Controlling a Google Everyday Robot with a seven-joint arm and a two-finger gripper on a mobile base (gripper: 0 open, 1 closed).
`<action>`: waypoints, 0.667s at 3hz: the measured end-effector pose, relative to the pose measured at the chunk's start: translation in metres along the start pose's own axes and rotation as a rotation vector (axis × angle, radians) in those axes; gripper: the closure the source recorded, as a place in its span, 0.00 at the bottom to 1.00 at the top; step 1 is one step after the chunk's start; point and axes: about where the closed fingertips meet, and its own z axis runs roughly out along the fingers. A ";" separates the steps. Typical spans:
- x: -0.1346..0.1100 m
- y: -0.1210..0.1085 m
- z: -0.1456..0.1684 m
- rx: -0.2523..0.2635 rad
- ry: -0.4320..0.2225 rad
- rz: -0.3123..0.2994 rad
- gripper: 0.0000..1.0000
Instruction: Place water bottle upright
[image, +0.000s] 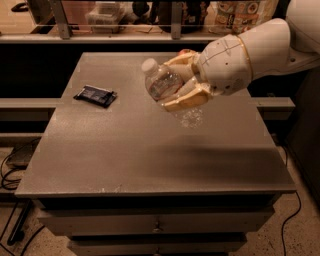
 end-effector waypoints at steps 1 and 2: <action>-0.007 -0.006 -0.011 0.077 -0.068 0.053 1.00; -0.006 -0.013 -0.019 0.127 -0.123 0.091 1.00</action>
Offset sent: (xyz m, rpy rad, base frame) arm 0.0209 -0.0278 0.0217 0.2533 0.0880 -0.1605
